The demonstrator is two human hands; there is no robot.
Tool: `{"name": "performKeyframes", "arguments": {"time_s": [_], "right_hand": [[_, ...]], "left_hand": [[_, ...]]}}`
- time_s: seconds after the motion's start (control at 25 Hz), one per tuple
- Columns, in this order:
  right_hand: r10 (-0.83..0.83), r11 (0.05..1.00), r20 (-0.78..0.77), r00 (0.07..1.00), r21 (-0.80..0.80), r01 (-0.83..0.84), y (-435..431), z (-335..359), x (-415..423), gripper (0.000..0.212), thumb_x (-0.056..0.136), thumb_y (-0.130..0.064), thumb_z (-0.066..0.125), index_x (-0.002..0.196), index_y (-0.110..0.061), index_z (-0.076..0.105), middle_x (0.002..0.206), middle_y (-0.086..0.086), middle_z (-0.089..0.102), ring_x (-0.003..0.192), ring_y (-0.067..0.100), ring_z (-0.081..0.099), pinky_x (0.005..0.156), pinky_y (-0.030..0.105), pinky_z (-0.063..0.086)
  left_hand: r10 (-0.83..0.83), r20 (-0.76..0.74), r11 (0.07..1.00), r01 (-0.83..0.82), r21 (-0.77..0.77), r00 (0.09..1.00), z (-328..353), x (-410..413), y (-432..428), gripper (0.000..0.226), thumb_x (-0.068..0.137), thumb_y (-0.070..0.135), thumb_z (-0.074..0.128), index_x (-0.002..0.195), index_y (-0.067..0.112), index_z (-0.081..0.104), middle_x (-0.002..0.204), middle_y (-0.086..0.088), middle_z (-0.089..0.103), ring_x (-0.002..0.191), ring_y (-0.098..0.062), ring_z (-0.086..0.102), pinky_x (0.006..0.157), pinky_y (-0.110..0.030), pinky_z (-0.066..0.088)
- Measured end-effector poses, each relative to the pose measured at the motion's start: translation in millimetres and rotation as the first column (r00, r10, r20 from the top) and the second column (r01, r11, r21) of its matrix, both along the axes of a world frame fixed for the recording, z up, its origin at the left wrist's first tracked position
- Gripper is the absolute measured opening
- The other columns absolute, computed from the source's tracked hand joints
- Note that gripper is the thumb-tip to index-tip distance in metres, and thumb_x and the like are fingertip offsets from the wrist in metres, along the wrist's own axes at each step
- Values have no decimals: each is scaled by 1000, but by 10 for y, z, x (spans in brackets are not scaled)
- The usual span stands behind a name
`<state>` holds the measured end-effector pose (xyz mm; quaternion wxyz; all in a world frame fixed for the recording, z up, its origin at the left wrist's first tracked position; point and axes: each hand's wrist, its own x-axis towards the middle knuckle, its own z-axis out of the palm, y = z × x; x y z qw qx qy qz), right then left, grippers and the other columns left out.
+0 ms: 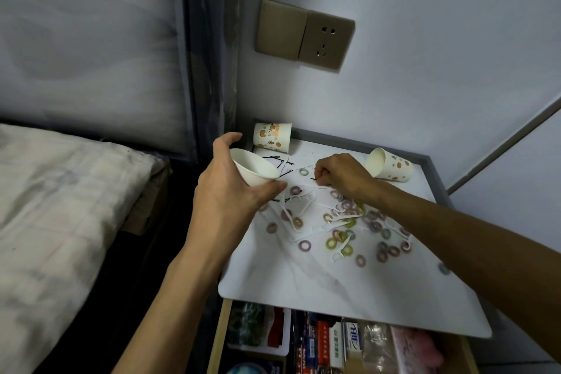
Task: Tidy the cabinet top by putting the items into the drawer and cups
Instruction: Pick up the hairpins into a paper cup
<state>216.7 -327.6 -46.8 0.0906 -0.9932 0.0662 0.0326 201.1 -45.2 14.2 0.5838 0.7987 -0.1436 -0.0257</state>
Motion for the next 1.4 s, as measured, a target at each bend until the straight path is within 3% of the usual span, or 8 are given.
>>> {"name": "performKeyframes", "arguments": {"time_s": [0.12,0.32,0.44,0.68,0.92,1.16,1.24,1.4], "right_hand": [[57,998,40,998,-28,-55,60,33,20,2,88,-17,64,88,-18,66,84,-1,67,83,19,60,73,31,43],[329,944,-7,944,-33,-329,310,-16,-14,6,91,-29,61,93,-30,67,89,-8,64,90,11,54,77,31,45],[377,925,17,926,-46,-376,364,-99,-13,9,90,-27,63,96,-31,70,93,-11,68,91,9,57,80,34,48],[342,940,37,939,-26,-341,427,-102,-14,9,85,-20,69,93,-25,71,92,-11,67,94,8,56,81,32,47],[372,912,-56,926,-163,-376,420,-110,-51,13,91,-25,62,100,-16,67,100,0,63,99,17,53,75,27,40],[143,990,-51,988,29,-142,359,-85,-187,10,93,-24,59,84,-20,56,87,-3,61,87,19,57,73,36,45],[101,991,-21,995,93,-99,340,-67,-171,4,91,-21,62,92,-18,64,89,0,67,87,18,59,74,32,46],[138,978,69,988,150,-147,544,51,-83,16,87,-24,70,101,-17,74,96,-3,74,91,10,64,74,17,39]], "left_hand": [[3,4,1000,-3,3,1000,12,-3,-2,89,64,35,88,137,33,38,109,11,53,90,-4,53,65,-6,38],[16,17,1000,-16,12,1000,3,8,0,90,63,34,88,138,31,39,111,8,55,98,-12,55,75,-18,42],[8,21,1000,-8,9,1000,14,4,4,91,63,35,88,138,30,38,108,10,54,97,-10,54,68,-9,41],[20,32,1000,-21,17,999,20,13,30,89,64,35,88,138,30,39,107,9,54,100,-11,54,74,-18,42],[29,40,999,-30,22,999,45,12,49,89,63,35,88,138,28,38,108,8,54,98,-12,53,79,-22,44],[25,37,1000,-25,-1,999,55,2,76,89,64,34,88,137,29,39,107,8,54,98,-12,54,78,-21,43],[26,39,1000,-26,0,999,63,2,83,89,63,35,88,137,28,39,108,8,55,99,-12,53,78,-20,42],[63,50,998,-63,-4,997,81,52,140,87,64,34,88,137,26,40,108,6,53,99,-13,52,78,-21,41]]}}
